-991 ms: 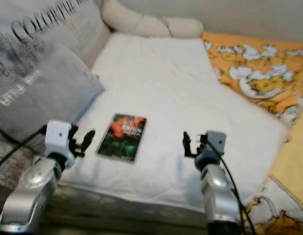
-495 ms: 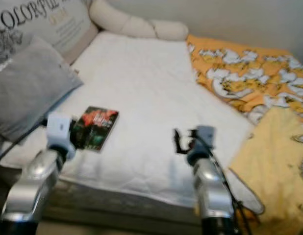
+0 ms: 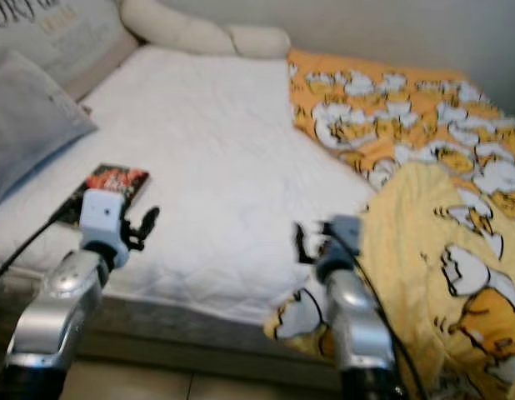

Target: Clean up the room

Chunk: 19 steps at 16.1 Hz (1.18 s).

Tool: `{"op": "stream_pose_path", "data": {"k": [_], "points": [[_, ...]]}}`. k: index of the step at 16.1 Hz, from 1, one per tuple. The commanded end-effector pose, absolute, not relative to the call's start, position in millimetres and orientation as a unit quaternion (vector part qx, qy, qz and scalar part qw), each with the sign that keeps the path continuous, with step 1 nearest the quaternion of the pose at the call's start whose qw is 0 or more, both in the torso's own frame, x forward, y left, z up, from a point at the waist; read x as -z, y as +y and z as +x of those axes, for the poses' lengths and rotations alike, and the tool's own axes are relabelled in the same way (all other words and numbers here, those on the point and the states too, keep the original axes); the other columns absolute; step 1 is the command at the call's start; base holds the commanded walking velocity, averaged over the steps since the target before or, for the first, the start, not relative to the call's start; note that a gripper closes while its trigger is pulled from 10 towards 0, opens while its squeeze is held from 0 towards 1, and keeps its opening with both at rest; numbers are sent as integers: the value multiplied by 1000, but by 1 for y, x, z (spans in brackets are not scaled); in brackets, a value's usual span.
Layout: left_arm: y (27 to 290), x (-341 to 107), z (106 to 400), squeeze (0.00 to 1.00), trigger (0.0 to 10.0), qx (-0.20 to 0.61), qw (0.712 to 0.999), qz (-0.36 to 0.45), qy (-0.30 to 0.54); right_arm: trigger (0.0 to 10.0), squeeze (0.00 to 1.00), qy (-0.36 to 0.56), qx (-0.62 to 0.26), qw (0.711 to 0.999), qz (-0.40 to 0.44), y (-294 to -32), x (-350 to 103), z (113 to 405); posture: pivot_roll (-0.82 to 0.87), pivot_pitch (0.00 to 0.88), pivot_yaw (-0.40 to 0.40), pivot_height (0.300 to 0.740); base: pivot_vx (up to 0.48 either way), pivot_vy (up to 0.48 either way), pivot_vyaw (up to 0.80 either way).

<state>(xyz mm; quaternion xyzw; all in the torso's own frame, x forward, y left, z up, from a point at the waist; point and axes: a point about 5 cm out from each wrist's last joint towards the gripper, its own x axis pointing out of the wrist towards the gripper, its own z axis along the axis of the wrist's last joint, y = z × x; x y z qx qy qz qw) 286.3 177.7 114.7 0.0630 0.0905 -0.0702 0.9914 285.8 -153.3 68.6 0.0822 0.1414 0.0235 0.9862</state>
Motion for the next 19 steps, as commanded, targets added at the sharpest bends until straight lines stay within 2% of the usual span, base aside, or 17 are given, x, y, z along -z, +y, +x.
{"op": "stream_pose_path", "data": {"k": [1, 2, 3, 5, 8, 17, 19], "points": [[175, -117, 288, 0, 10000, 73, 992, 60, 81, 10000, 1000, 137, -30, 987, 73, -155, -74, 290, 104, 0, -42, 740, 0, 0, 0], [173, -117, 288, 0, 10000, 80, 992, 54, 77, 10000, 569, 137, -31, 987, 71, -155, -75, 290, 93, 0, -38, 740, 0, 0, 0], [171, -117, 289, 0, 10000, 85, 992, 54, 76, 10000, 0, 138, -30, 987, 70, -156, -75, 291, 93, 0, -38, 740, 0, 0, 0], [170, -118, 289, 0, 10000, 91, 992, 54, 74, 10000, 0, 148, -22, 986, 69, -158, -72, 291, 96, 0, -41, 740, 0, 0, 0], [172, -118, 290, 0, 10000, 88, 992, 55, 73, 10000, 0, 152, -25, 986, 56, -158, -72, 292, 98, 0, -38, 740, 244, 0, -688], [172, -117, 290, 0, 10000, 87, 992, 52, 72, 10000, 0, 155, -53, 986, 45, -152, -72, 292, 100, 0, -39, 740, 256, 0, 0], [172, -117, 290, 0, 10000, 87, 992, 51, 72, 10000, 0, 156, -55, 985, 44, -152, -71, 292, 99, 0, -39, 740, 266, 0, -800]]}}
